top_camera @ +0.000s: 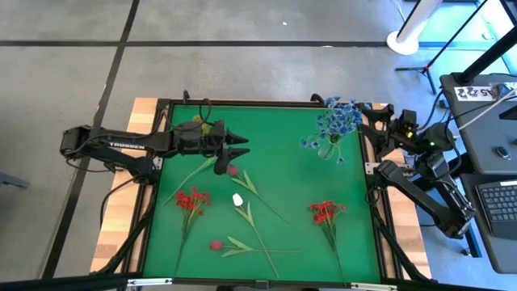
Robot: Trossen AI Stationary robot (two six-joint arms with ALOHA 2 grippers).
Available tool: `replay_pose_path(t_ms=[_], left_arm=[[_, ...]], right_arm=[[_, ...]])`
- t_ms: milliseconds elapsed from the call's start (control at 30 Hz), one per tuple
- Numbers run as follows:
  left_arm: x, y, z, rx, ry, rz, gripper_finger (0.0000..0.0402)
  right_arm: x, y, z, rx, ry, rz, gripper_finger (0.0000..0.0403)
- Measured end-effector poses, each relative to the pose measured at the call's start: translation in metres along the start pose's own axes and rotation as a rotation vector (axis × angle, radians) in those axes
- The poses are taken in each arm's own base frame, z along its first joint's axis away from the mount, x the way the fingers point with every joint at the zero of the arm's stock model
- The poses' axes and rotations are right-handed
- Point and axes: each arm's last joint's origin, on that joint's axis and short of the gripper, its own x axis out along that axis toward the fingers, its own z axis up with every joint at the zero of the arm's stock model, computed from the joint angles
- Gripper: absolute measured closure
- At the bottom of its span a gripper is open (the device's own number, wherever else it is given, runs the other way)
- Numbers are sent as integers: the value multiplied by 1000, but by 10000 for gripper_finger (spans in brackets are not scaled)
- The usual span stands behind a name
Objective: Sort flowers into vase by color
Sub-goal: Put the right red flowers into the yellow vase
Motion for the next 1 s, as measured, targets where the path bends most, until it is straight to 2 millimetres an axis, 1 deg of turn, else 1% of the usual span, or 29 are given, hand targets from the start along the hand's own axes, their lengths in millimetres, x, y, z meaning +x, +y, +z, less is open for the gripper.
replay_pose_path(t_ms=[133, 267, 433, 567, 667, 800, 900, 1000], left_arm=[[0, 1, 0, 26, -7, 31, 225], [0, 2, 1, 48, -16, 70, 225], [0, 5, 3, 48, -34, 80, 225], [0, 8, 4, 46, -37, 94, 225], [0, 10, 4, 45, -38, 101, 225], [0, 11, 4, 44, -38, 100, 225], [0, 11, 4, 44, -36, 98, 225], [0, 11, 4, 45, -33, 98, 225]], right_arm=[[5, -3, 1, 0, -1, 1, 79], [15, -9, 1, 4, 9, -2, 79], [40, -16, -3, 5, 36, 45, 79], [65, -12, -13, -15, 50, 92, 79], [85, -3, -22, -43, 78, 110, 79], [105, 17, -28, -89, 150, 119, 79], [112, 34, -30, -122, 258, 99, 79], [114, 50, -34, -161, 413, 49, 79]])
